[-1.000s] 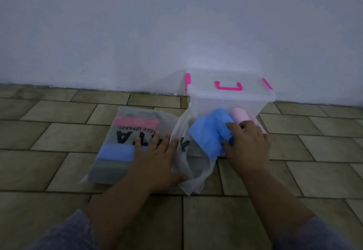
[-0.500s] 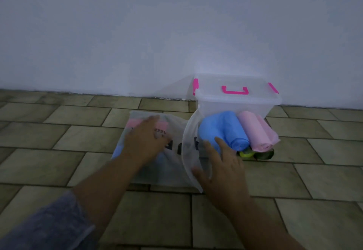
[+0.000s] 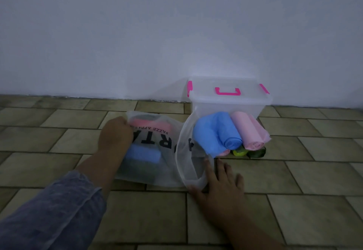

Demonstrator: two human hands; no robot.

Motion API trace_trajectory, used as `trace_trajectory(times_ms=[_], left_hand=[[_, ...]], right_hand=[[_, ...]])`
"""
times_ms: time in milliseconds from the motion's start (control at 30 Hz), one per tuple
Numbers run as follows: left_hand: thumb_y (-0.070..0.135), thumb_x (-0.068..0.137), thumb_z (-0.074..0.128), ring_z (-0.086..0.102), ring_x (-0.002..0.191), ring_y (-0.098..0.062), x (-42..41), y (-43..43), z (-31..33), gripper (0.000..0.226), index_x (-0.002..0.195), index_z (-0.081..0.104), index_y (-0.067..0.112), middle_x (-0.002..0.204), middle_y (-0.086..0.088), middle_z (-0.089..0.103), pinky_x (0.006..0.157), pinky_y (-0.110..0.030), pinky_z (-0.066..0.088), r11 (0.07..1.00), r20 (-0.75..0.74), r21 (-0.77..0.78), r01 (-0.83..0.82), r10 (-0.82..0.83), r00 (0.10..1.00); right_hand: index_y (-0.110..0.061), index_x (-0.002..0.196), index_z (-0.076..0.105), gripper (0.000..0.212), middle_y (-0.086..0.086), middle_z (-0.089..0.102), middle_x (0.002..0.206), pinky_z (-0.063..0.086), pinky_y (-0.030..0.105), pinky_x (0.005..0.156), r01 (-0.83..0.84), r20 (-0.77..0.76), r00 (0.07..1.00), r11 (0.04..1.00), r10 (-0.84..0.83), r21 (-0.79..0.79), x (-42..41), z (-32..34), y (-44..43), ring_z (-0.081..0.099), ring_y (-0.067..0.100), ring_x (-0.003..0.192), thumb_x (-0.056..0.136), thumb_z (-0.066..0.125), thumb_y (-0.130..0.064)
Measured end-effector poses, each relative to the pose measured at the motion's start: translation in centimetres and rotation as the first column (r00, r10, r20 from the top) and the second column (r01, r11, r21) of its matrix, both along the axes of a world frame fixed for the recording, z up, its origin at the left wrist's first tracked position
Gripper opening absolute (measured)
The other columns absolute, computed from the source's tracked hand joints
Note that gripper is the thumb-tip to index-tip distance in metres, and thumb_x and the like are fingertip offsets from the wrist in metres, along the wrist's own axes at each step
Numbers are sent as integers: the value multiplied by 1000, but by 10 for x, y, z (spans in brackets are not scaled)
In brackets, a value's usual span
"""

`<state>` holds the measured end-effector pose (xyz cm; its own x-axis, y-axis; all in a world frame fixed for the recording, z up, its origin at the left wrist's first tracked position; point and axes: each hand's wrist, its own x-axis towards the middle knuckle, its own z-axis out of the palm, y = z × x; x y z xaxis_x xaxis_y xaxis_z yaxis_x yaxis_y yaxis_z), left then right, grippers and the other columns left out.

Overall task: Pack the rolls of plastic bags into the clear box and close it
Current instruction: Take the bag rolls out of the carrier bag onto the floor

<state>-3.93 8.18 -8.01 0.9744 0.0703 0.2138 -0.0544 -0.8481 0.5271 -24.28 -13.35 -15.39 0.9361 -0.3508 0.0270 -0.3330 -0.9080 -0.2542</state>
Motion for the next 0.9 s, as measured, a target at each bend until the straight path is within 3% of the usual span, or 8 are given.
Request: trace_trajectory(times_ms=[100, 233, 400, 567, 700, 767, 833, 900], left_hand=[[7, 87, 47, 56, 92, -37, -10, -14, 35, 18, 90, 64, 2, 98, -21, 61, 75, -40, 41, 998, 227, 14, 54, -56, 972], [8, 87, 51, 55, 84, -34, -31, -34, 87, 13, 88, 64, 7, 88, -14, 57, 68, -37, 38, 964, 478, 152, 218, -265, 838], [12, 91, 48, 45, 69, -18, -54, -49, 138, 15, 85, 61, 9, 77, 0, 44, 59, -20, 27, 916, 624, 244, 317, -399, 672], [23, 94, 44, 43, 70, -13, -57, -53, 165, 21, 84, 59, 13, 77, 2, 46, 64, -22, 29, 925, 699, 180, 334, -359, 619], [23, 94, 47, 48, 77, -17, -44, -41, 134, 12, 85, 46, 14, 89, -5, 51, 63, -17, 32, 970, 619, 34, 242, -211, 756], [25, 91, 53, 52, 102, -30, -35, -32, 109, 24, 108, 47, 10, 116, -14, 49, 82, -33, 45, 998, 439, -19, 59, -45, 897], [40, 90, 50, 21, 138, -38, -35, -29, 85, 62, 141, 26, 14, 150, -16, 22, 110, -60, 15, 989, 305, 125, -73, 32, 952], [62, 89, 27, -8, 144, -30, -43, -41, 60, 75, 149, 1, 26, 159, -5, -5, 109, -58, -4, 960, 277, 260, 103, -177, 945]], right_hand=[[-41, 146, -10, 94, 0, 8, 160, 5, 53, 112, 0, 25, 1000, 1000, 0, -15, 0, 0, 1, 6, 21, 145, 69, 10, -89], [-42, 146, -9, 93, -3, 11, 159, 9, 53, 112, -12, 79, 997, 1000, 11, 11, -3, -1, -1, 8, 19, 145, 69, 14, -90], [-35, 148, -4, 96, -7, 17, 158, 12, 49, 113, -4, 142, 990, 999, -1, 34, -7, 1, -3, 14, 15, 144, 71, 23, -84], [-27, 150, 11, 100, -6, 29, 154, 19, 45, 115, 32, 216, 975, 994, -54, 104, -10, 3, -5, 28, 10, 139, 71, 26, -86], [-20, 145, 26, 96, 0, 41, 146, 29, 46, 110, 53, 306, 946, 984, -104, 171, -11, 3, -6, 38, 14, 132, 71, 37, -81], [-16, 142, 33, 95, 3, 45, 142, 31, 47, 109, 67, 319, 940, 982, -122, 178, -10, 3, -5, 41, 17, 130, 71, 39, -79], [-14, 139, 38, 94, 5, 50, 138, 33, 48, 107, 82, 338, 932, 983, -134, 163, -10, 2, -3, 46, 20, 128, 70, 41, -78], [-13, 137, 41, 93, 6, 53, 135, 35, 49, 105, 91, 349, 928, 988, -131, 129, -8, 1, -3, 49, 21, 125, 70, 42, -78]])
